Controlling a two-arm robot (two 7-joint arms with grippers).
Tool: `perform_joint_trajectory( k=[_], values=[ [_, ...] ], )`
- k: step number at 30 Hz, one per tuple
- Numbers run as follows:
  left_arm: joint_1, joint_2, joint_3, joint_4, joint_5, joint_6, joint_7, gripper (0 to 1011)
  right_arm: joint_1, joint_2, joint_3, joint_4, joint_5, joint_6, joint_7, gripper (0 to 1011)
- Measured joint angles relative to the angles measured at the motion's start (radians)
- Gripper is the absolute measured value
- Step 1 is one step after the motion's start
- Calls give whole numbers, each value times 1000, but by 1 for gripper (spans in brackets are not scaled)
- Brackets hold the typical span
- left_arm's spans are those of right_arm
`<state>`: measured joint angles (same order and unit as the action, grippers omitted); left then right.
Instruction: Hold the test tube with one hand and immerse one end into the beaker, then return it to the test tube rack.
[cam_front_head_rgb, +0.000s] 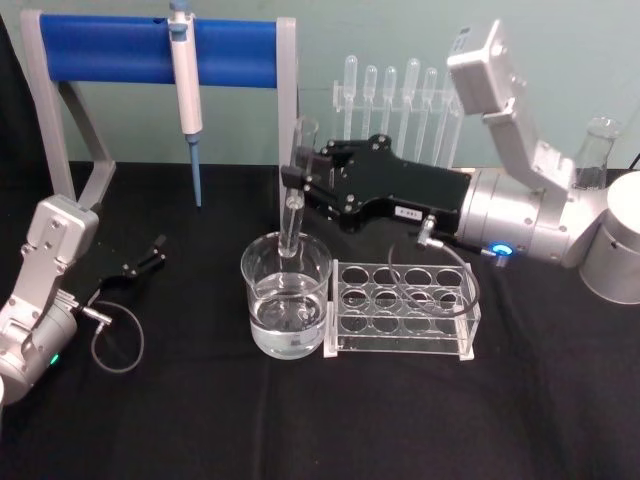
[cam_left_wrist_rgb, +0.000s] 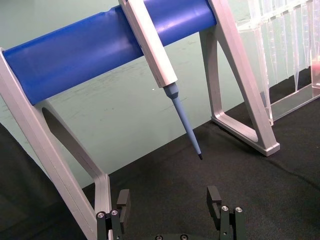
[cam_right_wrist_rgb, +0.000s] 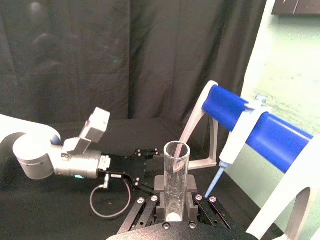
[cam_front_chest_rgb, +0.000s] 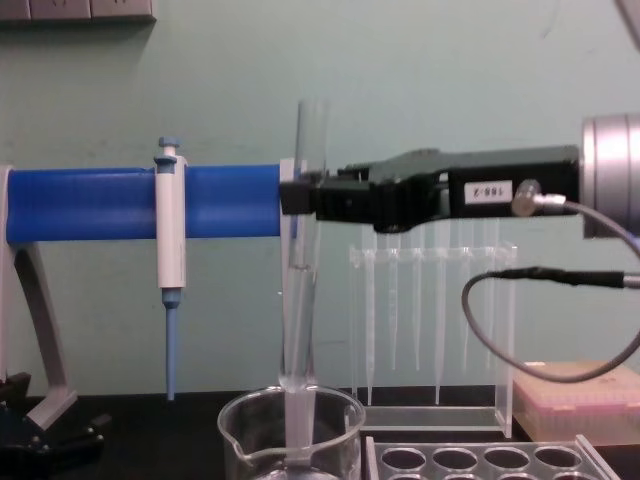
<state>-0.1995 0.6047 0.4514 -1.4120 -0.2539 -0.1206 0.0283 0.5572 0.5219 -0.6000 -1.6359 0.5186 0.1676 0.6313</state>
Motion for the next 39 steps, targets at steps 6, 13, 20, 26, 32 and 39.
perform_joint_trajectory(
  k=[6,13,20,26,32,39],
  values=[
    [0,0,0,0,0,0,0,1000,-4,24,15,-45,23,15,-13,243],
    [0,0,0,0,0,0,0,1000,-5,41,17,-63,34,20,-22,243],
    [0,0,0,0,0,0,0,1000,0,45,7,-62,27,20,-27,243],
    [0,0,0,0,0,0,0,1000,-3,49,8,-64,41,28,-29,243],
    [0,0,0,0,0,0,0,1000,-17,67,17,-89,63,37,-32,243],
    [0,0,0,0,0,0,0,1000,-70,131,54,-165,91,32,-45,243]
  ],
)
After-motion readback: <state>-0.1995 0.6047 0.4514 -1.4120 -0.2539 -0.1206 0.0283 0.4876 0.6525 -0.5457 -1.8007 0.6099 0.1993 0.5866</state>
